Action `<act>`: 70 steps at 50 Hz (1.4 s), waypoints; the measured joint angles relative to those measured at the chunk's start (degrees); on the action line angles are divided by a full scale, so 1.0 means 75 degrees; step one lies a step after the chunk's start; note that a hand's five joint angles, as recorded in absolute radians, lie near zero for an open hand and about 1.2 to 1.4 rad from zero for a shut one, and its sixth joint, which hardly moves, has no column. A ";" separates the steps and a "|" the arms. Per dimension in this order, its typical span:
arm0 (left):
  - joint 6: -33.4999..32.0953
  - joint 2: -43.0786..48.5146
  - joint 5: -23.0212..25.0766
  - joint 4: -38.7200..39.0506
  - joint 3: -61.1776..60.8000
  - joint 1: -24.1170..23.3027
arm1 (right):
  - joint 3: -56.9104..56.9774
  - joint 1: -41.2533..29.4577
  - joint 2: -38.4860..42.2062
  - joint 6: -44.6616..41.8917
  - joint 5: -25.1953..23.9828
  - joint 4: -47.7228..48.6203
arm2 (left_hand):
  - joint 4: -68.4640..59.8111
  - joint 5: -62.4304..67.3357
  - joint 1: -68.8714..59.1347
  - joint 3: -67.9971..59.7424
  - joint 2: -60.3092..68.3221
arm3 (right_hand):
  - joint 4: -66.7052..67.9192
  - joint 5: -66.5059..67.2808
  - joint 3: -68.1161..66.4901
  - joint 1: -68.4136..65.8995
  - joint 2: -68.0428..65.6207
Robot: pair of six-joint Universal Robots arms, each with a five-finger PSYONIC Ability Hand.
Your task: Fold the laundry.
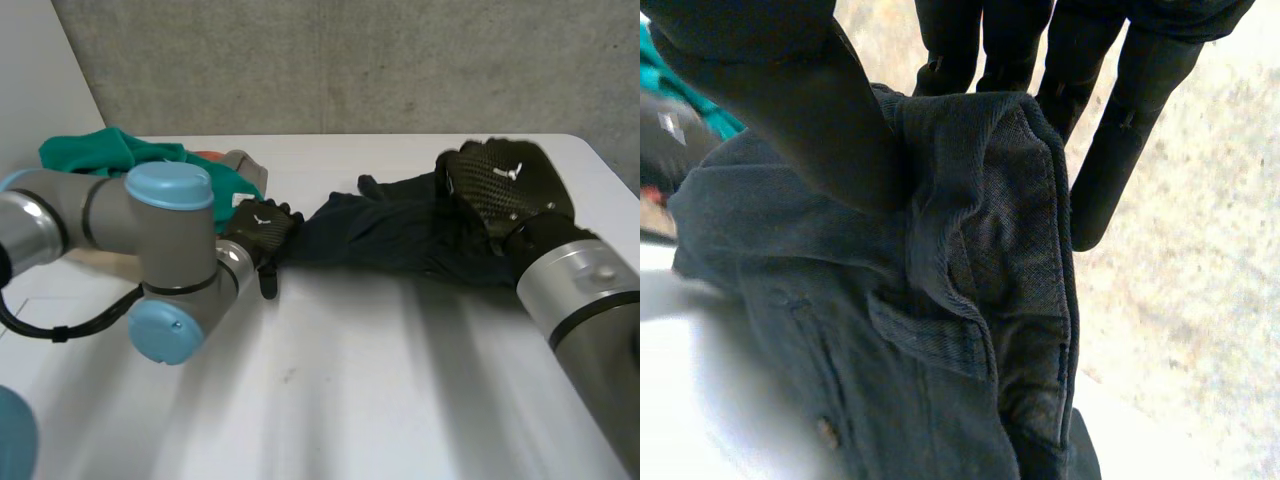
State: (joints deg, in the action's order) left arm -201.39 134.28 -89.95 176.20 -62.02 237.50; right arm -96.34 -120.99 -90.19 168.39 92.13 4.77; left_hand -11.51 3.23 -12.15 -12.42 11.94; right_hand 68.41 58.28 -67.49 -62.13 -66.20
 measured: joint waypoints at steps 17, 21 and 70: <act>0.0975 0.0617 -0.2002 -0.0884 0.1297 -0.0612 | 0.0328 0.0079 -0.0914 0.0421 -0.0233 -0.1267 | -0.7583 0.7119 -0.7287 -0.7373 0.7519 | 0.0001 0.0001 -0.0047 -0.0002 -0.0081; 0.1136 -0.0055 -0.1972 -0.1195 0.1067 -0.0498 | 0.0344 0.0432 -0.0957 0.0255 -0.0243 -0.1229 | -0.7583 0.7119 -0.7287 -0.7373 0.7519 | 0.0002 0.0001 -0.0046 -0.0156 -0.0081; -0.0121 -0.1153 -0.0022 -0.0180 0.7117 0.0957 | 0.8958 0.1639 0.5008 -0.1191 -0.0608 0.2610 | -0.7619 0.7120 -0.7278 -0.7442 0.7557 | 0.0029 0.0007 -0.0084 -0.0156 -0.0173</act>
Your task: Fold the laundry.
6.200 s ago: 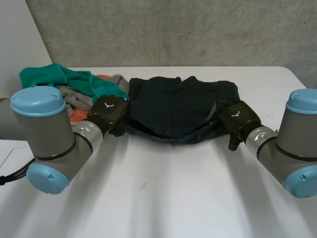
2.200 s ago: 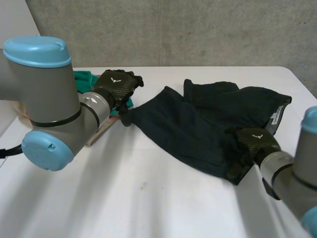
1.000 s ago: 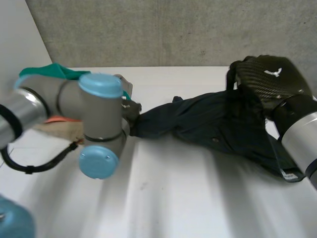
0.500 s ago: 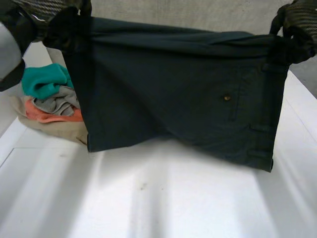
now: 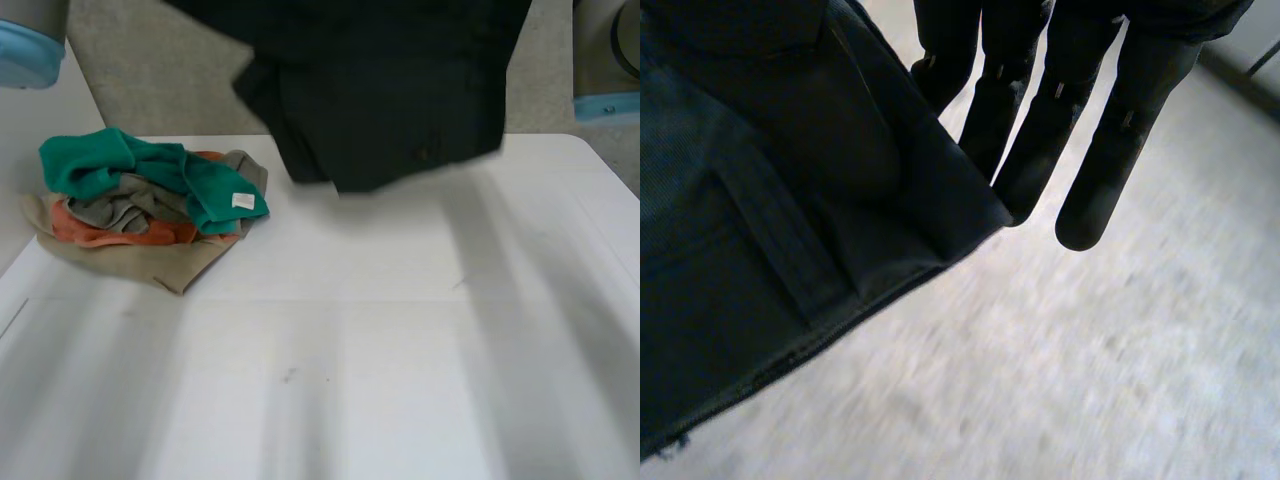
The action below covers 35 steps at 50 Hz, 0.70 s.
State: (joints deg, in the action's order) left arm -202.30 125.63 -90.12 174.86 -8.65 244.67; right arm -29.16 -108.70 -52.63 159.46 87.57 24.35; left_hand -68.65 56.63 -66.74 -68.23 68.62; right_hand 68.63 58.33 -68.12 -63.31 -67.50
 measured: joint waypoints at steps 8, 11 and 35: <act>0.0140 -0.0354 -0.0161 -0.0128 -0.1007 -0.0032 | -0.0514 -0.0069 -0.0071 0.0266 -0.0325 0.0567 | -0.0001 0.0000 0.0000 0.0000 0.0000 | 0.0001 0.0029 0.0000 0.0000 0.0000; 0.0133 -0.0568 -0.0326 -0.0241 -0.2031 0.0008 | -0.1183 -0.0008 -0.0164 0.0314 -0.0512 0.0532 | -0.0001 0.0000 0.0001 0.0000 0.0001 | 0.0001 0.0029 0.0000 0.0000 0.0000; -0.1318 -0.1570 0.0002 -0.0225 -0.9411 -0.0985 | -0.8054 0.0810 -0.1915 -0.1805 -0.1297 -0.2262 | -0.0002 0.0000 0.0001 0.0000 0.0002 | 0.0002 0.0029 -0.0001 0.0000 0.0000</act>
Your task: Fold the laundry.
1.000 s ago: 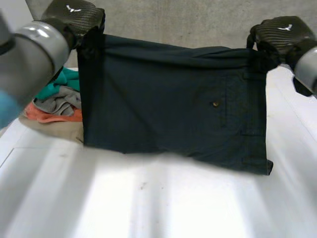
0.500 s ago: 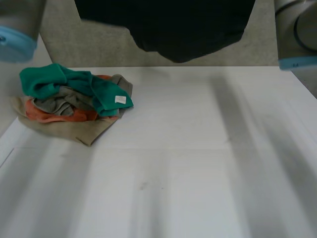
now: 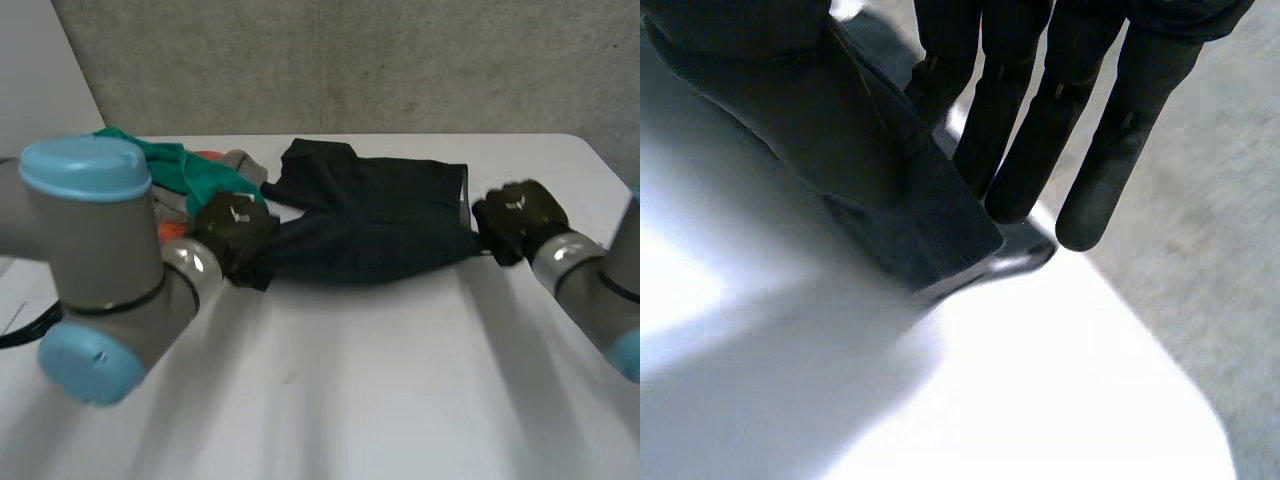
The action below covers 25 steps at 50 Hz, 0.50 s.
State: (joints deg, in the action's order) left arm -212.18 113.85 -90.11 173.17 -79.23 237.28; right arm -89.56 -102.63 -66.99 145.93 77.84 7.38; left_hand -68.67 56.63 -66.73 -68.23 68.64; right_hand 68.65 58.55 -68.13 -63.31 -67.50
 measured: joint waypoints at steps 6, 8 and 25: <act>-0.1178 -0.1244 -0.0055 -0.1689 -0.1120 -0.0364 | -0.0915 0.0346 -0.1657 -0.0990 -0.0144 -0.2452 | -0.0001 -0.0001 0.0000 0.0000 0.0001 | 0.0000 0.0000 0.0000 0.0000 0.0000; -0.1489 -0.1608 -0.0043 -0.2428 -0.1408 -0.0510 | -0.1175 0.0545 -0.2088 -0.1542 -0.0299 -0.3306 | -0.0001 0.0000 0.0000 0.0000 0.0001 | 0.0000 0.0000 0.0000 0.0000 0.0000; -0.1863 -0.1022 0.0342 -0.2939 0.0105 -0.0879 | -0.1345 0.1356 -0.1856 -0.2789 -0.1163 -0.4126 | -0.0004 0.0143 0.0000 -0.0001 0.0001 | 0.0000 0.0000 0.0000 -0.0098 0.0000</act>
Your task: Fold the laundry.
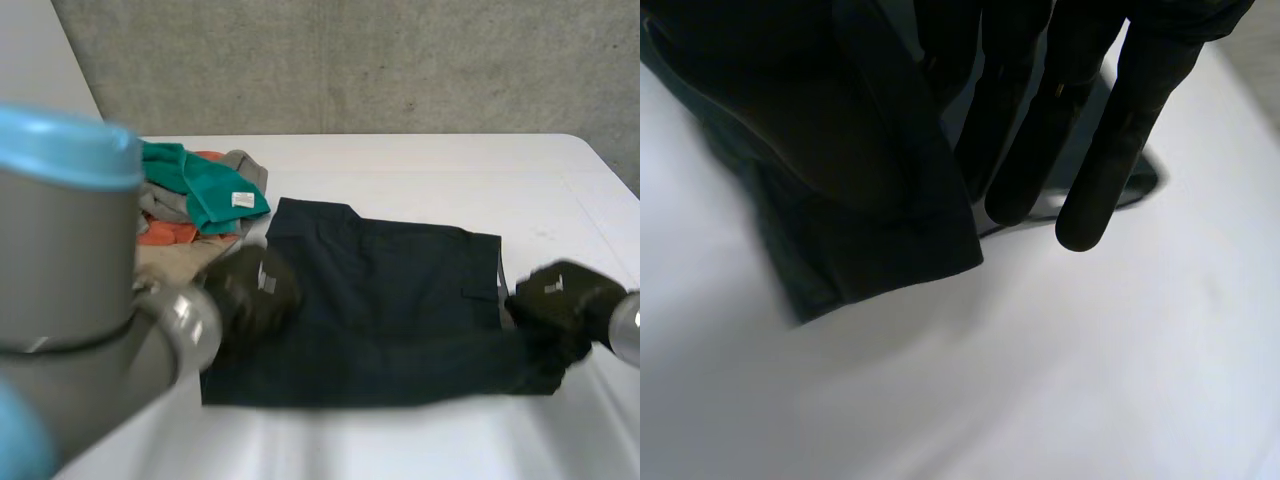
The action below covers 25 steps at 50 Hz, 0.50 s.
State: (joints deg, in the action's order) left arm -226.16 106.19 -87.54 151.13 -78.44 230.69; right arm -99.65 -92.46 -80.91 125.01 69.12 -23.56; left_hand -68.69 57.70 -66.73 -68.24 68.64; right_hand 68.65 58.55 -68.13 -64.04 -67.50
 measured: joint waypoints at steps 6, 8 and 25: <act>0.0036 0.2103 -0.0302 0.1879 0.2677 0.0366 | 0.0879 -0.0444 0.0943 0.1659 0.0623 0.1979 | -0.0017 0.0000 0.0000 0.0000 0.0000 | 0.0000 0.0000 0.0000 -0.0007 0.0000; 0.0026 0.2836 -0.0457 0.2191 0.3630 0.0432 | 0.1299 -0.0647 0.1417 0.2196 0.1072 0.2820 | -0.0018 0.0000 0.0000 0.0000 0.0001 | 0.0000 -0.0001 0.0000 -0.0006 0.0000; -0.0514 0.6991 -0.1535 0.2298 0.8795 0.0292 | 0.3634 -0.1398 0.4393 0.2605 0.3110 0.5584 | 0.0537 -0.0323 0.0228 0.0502 -0.0638 | -0.1639 -0.1508 0.1622 0.1089 0.1581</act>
State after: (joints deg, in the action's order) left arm -230.01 158.62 -99.05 168.37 -12.47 232.88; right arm -72.39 -102.94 -47.96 144.55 92.44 18.32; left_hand -64.67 55.28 -65.03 -64.47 63.86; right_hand 56.36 47.23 -55.96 -55.88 -55.65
